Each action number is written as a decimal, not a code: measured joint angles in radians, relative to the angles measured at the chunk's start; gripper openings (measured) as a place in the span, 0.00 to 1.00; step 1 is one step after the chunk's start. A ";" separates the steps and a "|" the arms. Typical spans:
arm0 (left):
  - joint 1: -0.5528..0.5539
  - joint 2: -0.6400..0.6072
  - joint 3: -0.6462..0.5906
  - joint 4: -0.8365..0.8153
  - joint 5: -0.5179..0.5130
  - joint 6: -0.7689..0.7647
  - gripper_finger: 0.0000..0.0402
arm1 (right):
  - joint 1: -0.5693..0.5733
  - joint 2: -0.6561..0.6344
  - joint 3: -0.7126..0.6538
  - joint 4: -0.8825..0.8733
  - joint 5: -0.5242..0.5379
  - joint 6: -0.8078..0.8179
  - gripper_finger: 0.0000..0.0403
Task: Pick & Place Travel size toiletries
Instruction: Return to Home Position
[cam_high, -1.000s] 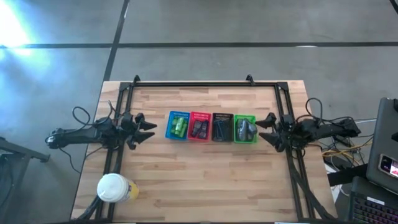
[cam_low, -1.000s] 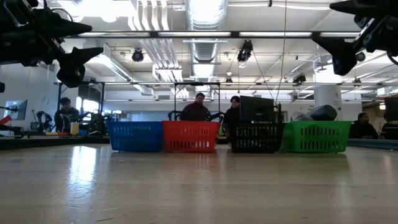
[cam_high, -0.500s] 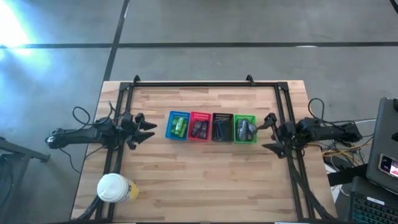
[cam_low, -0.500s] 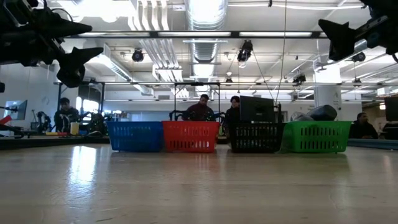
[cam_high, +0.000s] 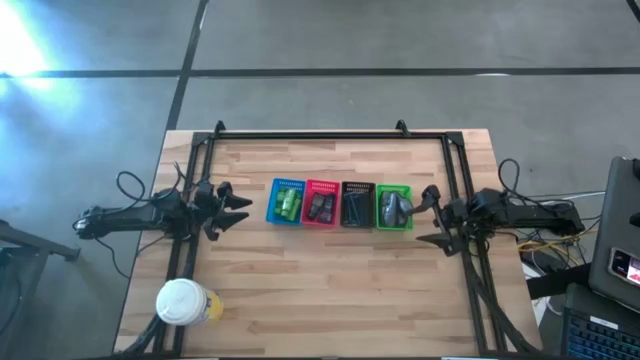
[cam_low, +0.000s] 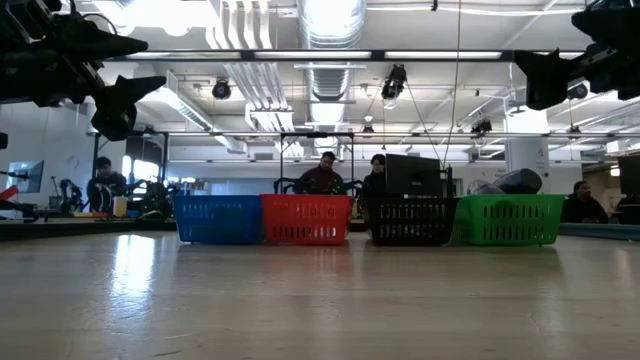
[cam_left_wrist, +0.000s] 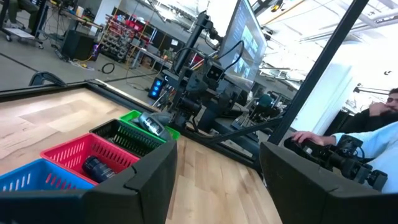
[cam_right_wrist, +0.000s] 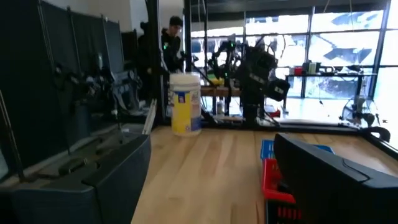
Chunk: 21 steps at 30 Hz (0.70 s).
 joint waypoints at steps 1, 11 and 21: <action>0.000 0.000 0.000 0.000 0.000 0.000 0.58 | 0.000 0.000 0.000 -0.009 0.000 -0.008 0.82; 0.000 0.000 0.000 0.000 0.000 0.000 0.58 | 0.000 0.002 0.000 -0.050 0.000 0.073 0.78; 0.000 0.000 0.000 0.000 0.000 0.000 0.58 | 0.000 0.002 0.000 -0.050 0.000 0.077 0.72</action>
